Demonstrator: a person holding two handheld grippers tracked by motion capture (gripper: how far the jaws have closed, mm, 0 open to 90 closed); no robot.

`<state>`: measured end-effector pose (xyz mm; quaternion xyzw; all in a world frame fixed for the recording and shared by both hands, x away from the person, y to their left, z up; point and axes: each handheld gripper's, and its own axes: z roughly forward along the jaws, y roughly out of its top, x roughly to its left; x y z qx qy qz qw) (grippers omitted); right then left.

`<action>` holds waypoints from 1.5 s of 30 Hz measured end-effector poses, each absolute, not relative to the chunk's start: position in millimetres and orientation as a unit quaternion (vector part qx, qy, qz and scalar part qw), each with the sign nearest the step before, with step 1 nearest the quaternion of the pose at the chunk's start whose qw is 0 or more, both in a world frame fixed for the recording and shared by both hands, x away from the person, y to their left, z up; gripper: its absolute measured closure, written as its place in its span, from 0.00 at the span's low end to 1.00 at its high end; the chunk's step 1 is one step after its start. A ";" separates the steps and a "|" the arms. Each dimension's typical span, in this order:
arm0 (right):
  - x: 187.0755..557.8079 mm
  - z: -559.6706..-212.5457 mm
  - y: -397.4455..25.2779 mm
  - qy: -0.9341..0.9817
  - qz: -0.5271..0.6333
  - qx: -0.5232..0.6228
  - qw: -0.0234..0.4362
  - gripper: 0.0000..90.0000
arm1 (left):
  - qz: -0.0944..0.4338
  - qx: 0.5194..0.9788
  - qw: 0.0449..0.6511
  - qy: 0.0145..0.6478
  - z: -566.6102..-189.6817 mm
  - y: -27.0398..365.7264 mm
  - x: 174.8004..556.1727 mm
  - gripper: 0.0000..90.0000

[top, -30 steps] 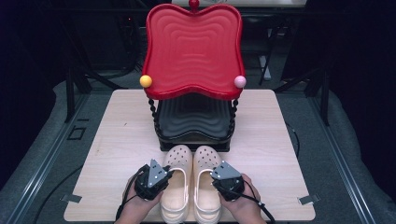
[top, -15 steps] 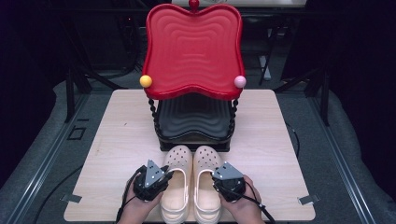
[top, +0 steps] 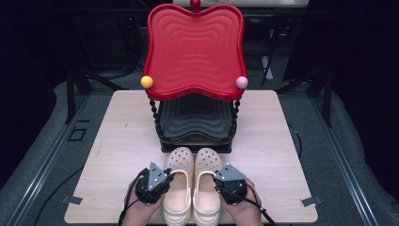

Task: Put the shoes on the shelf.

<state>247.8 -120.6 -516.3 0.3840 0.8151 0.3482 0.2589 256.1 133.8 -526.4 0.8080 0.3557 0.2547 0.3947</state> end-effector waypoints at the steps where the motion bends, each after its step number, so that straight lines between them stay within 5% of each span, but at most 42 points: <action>1: 247.1 -515.9 -120.4 0.814 0.350 0.385 0.260 0.91 | 0.255 0.808 0.395 0.356 -526.4 133.8 256.1 0.87; 45: 217.4 -433.4 -124.5 0.787 0.412 0.348 0.300 0.91 | 0.299 0.780 0.444 0.325 -441.7 149.1 229.9 0.89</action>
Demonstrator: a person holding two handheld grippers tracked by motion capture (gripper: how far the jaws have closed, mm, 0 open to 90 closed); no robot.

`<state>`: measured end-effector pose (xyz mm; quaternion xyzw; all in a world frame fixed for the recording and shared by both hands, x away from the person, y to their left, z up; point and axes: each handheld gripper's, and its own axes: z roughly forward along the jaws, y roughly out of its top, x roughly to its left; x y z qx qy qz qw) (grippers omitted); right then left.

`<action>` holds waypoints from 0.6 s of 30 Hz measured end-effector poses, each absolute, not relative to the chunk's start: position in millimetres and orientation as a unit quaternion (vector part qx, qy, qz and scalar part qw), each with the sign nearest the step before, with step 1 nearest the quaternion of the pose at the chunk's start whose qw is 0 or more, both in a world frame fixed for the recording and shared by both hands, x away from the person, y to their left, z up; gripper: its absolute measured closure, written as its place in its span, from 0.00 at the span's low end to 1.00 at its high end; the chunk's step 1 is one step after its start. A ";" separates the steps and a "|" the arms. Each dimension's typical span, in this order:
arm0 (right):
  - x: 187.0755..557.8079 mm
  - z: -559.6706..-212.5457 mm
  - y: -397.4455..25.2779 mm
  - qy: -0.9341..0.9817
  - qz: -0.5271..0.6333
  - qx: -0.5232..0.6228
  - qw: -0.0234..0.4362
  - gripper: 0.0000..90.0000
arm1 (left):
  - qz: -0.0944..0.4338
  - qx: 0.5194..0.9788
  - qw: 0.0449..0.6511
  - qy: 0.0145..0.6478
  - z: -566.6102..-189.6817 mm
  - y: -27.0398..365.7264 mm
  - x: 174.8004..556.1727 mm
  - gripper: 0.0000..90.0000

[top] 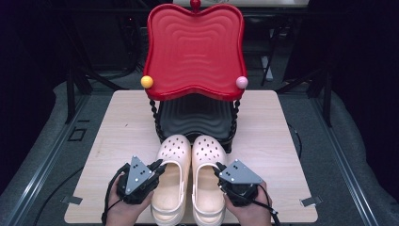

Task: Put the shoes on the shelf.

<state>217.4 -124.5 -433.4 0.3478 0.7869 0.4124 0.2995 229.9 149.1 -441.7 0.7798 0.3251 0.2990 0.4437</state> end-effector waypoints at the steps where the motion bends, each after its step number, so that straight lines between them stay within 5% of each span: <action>1: 218.9 -432.0 -124.4 0.787 0.413 0.346 0.301 0.91 | 0.298 0.780 0.445 0.325 -440.9 148.9 232.0 0.89; 18: 246.0 -407.9 -122.1 0.778 0.414 0.342 0.327 0.92 | 0.315 0.768 0.450 0.328 -419.1 140.1 268.6 0.89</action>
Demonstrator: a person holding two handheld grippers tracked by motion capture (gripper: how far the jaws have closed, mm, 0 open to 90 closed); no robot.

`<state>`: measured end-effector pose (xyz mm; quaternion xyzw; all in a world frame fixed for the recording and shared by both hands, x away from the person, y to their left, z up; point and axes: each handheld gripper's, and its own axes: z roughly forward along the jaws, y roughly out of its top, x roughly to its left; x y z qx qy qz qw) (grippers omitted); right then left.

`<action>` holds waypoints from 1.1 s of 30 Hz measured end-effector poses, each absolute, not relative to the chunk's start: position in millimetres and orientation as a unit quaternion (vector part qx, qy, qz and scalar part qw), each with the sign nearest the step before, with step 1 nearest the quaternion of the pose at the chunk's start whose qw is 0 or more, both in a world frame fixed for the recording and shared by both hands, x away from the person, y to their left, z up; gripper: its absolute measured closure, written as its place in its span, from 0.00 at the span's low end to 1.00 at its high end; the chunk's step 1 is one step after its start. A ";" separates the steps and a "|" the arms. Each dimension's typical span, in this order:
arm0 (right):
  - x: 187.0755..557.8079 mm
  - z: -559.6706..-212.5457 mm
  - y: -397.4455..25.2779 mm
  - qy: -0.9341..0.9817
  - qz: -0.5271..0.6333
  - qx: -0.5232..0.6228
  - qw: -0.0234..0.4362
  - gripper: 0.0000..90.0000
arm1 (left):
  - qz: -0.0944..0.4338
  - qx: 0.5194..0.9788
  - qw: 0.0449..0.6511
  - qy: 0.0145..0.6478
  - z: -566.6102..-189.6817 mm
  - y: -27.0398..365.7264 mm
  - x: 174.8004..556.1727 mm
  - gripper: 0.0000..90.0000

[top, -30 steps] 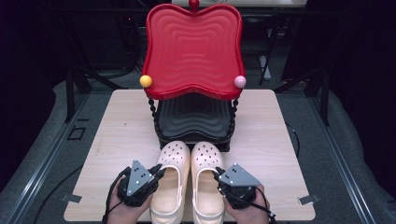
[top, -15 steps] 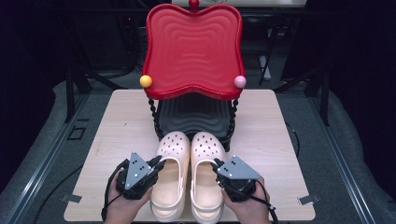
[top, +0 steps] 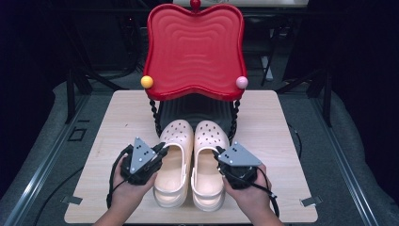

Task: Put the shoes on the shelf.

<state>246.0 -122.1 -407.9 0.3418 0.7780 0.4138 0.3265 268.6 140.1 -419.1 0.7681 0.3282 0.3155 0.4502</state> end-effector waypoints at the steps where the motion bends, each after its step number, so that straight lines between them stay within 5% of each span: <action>1: 251.0 -407.7 -122.1 0.777 0.413 0.343 0.328 0.92 | 0.316 0.766 0.451 0.332 -418.7 139.0 272.9 0.89; 33: 358.0 -407.4 -112.0 0.749 0.405 0.365 0.376 0.93 | 0.360 0.743 0.441 0.352 -418.5 117.9 367.5 0.90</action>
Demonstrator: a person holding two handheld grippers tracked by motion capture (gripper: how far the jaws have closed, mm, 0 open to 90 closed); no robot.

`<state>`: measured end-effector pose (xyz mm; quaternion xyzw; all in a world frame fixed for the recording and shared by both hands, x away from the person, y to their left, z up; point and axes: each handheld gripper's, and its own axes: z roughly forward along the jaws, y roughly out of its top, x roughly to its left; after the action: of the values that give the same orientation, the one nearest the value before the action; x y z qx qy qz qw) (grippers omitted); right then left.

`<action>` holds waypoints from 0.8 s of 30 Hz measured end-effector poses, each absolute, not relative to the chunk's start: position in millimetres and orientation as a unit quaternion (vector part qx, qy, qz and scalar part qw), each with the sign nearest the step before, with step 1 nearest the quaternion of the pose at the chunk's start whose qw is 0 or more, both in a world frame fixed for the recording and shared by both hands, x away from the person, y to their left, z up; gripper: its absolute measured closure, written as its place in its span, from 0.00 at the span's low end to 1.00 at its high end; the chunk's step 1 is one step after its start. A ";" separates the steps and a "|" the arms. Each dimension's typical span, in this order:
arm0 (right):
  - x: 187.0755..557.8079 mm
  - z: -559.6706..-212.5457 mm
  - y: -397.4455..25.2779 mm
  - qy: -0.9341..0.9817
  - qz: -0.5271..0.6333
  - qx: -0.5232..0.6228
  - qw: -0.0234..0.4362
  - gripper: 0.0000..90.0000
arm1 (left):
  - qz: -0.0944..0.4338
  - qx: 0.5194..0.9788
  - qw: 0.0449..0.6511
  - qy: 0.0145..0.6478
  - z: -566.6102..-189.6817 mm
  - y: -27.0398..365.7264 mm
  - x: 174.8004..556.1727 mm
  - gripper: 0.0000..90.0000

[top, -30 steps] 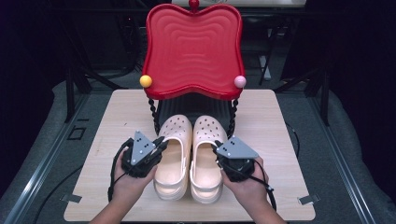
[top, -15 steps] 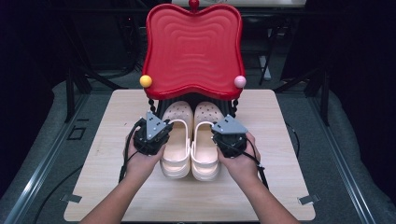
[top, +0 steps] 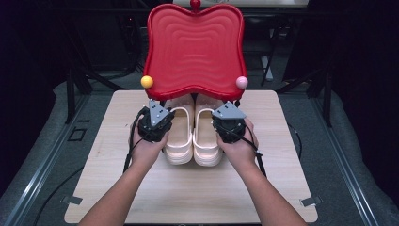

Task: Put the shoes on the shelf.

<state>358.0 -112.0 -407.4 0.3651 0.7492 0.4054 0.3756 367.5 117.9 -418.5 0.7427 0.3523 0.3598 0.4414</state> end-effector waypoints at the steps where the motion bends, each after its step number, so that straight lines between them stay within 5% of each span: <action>1: 358.1 -409.7 -112.3 0.750 0.408 0.363 0.374 0.93 | 0.362 0.742 0.442 0.350 -420.3 117.5 366.5 0.90; 15: 351.3 -425.2 -114.1 0.758 0.395 0.367 0.366 0.88 | 0.357 0.740 0.448 0.353 -438.5 119.7 358.6 0.86; 24: 349.1 -425.6 -116.5 0.752 0.411 0.377 0.351 0.80 | 0.337 0.736 0.467 0.355 -436.6 121.6 358.9 0.74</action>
<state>349.1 -116.5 -425.6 0.3774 0.7516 0.4113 0.3514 358.9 121.6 -436.6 0.7362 0.3549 0.3373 0.4672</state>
